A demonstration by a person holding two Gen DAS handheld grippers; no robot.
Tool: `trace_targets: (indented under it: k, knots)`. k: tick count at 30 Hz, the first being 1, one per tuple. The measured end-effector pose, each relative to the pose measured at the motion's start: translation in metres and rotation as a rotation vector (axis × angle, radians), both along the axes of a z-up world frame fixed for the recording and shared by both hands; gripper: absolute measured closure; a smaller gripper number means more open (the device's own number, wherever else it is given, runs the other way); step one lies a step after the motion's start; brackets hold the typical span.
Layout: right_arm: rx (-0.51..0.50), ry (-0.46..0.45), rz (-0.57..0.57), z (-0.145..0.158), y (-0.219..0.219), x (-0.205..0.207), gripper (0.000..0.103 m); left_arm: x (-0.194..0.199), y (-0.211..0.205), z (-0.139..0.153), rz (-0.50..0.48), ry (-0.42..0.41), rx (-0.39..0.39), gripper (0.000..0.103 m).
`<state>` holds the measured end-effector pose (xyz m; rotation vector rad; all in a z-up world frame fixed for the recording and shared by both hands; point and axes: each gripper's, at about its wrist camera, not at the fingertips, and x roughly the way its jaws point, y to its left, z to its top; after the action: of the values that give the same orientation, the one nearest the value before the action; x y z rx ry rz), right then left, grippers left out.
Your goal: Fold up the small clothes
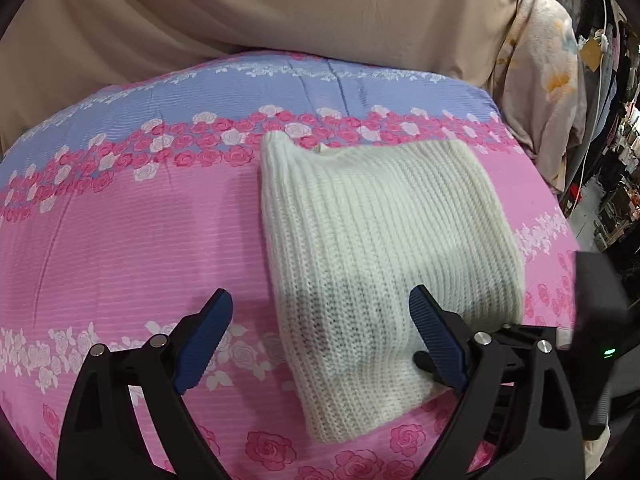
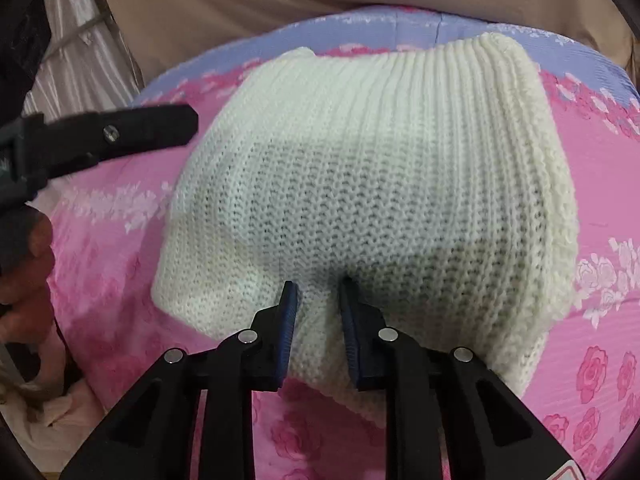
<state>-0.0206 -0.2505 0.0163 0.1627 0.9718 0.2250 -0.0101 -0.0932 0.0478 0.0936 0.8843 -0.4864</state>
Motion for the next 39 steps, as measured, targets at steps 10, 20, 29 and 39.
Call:
trace_targets:
  k: [10,20,29,39]
  knots:
    - [0.049,-0.024,-0.066,0.014,-0.033,-0.002,0.083,0.01,-0.013,-0.029,-0.003,0.057,0.04,0.015]
    - [0.018,-0.087,-0.305,0.05,-0.12,0.072,0.059,0.016,-0.032,-0.026,0.002,0.021,0.054,0.015]
    - [0.08,-0.251,-0.235,0.083,-0.092,0.088,0.089,0.021,-0.035,-0.03,0.026,0.007,0.076,0.012]
    - [0.003,-0.164,-0.322,0.065,-0.093,0.074,0.084,0.024,-0.038,-0.036,0.032,0.004,0.089,0.008]
